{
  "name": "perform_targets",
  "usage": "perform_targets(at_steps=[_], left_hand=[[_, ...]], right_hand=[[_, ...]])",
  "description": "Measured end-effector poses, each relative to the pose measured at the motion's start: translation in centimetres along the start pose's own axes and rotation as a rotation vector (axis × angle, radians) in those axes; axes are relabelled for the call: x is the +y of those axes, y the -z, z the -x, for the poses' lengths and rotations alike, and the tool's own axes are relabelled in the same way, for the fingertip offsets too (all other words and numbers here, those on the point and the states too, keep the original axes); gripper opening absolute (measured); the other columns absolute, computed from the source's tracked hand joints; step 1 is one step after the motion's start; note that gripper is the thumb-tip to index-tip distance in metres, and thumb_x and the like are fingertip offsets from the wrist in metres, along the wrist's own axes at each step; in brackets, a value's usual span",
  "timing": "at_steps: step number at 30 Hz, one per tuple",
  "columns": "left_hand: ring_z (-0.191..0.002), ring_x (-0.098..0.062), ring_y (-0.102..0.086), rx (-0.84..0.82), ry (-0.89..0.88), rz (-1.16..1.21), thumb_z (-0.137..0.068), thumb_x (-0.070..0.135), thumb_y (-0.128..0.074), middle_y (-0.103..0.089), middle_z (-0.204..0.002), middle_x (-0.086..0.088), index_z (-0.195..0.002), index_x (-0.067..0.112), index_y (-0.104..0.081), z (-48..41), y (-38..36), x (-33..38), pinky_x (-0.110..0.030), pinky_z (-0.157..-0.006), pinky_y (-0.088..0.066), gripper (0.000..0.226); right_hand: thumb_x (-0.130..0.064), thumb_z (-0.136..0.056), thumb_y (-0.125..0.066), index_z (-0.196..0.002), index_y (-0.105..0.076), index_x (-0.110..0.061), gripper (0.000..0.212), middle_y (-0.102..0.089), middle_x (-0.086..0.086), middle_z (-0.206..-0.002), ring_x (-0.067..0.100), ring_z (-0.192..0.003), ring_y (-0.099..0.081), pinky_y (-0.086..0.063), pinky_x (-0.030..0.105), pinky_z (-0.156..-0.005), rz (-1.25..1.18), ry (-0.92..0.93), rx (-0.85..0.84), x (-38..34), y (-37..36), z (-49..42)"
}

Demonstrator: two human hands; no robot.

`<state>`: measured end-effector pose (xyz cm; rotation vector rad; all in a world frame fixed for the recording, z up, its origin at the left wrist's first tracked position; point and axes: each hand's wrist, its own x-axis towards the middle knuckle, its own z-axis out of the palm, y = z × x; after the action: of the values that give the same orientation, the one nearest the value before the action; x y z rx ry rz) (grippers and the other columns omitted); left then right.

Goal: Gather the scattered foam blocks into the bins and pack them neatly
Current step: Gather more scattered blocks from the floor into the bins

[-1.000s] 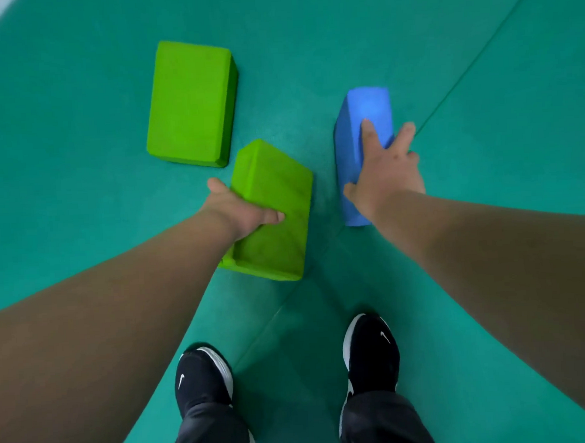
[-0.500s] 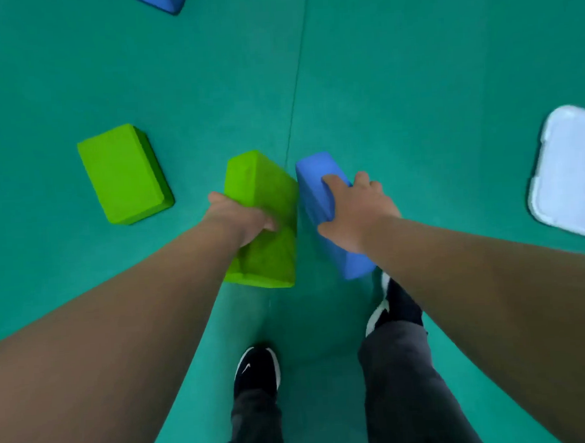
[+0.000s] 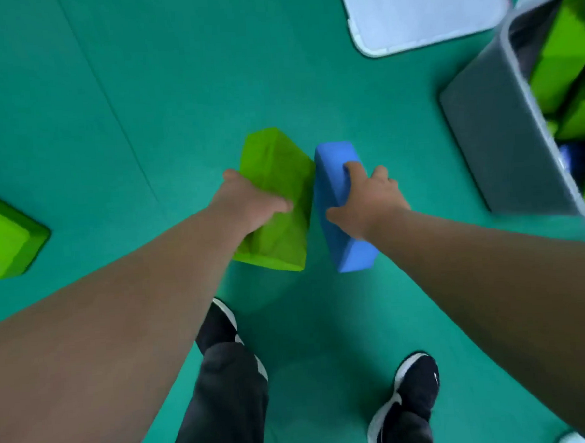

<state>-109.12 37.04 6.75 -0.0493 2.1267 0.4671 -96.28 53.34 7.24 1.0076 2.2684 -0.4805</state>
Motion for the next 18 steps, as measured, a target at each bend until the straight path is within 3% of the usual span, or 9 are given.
perform_targets(at_steps=[13,18], left_hand=[[-0.125,-0.037,-0.057,-0.221,-0.281,-0.467,-0.061,0.06,-0.092,-0.055,-0.14,-0.016,-0.149,0.005,-0.03,14.6,-27.3,16.3,-0.044,-0.1,-0.049,0.121],[-0.12,-0.034,-0.059,-0.294,-0.368,-0.565,-0.062,0.063,-0.09,-0.056,-0.137,-0.012,-0.147,0.007,-0.033,21.1,-35.7,21.2,-0.039,-0.091,-0.049,0.117]], right_hand=[[-0.054,-0.082,-0.069,-0.147,-0.029,-0.027,0.082,-0.039,0.014,-0.13,0.041,-0.119,-0.046,-0.041,0.044,-0.082,-0.306,-0.368,0.012,36.8,-1.3,13.2],[-0.057,-0.079,-0.07,-0.152,-0.028,-0.029,0.089,-0.039,0.016,-0.137,0.042,-0.127,-0.046,-0.046,0.048,-0.098,-0.445,-0.449,0.04,46.9,-1.3,19.1]])
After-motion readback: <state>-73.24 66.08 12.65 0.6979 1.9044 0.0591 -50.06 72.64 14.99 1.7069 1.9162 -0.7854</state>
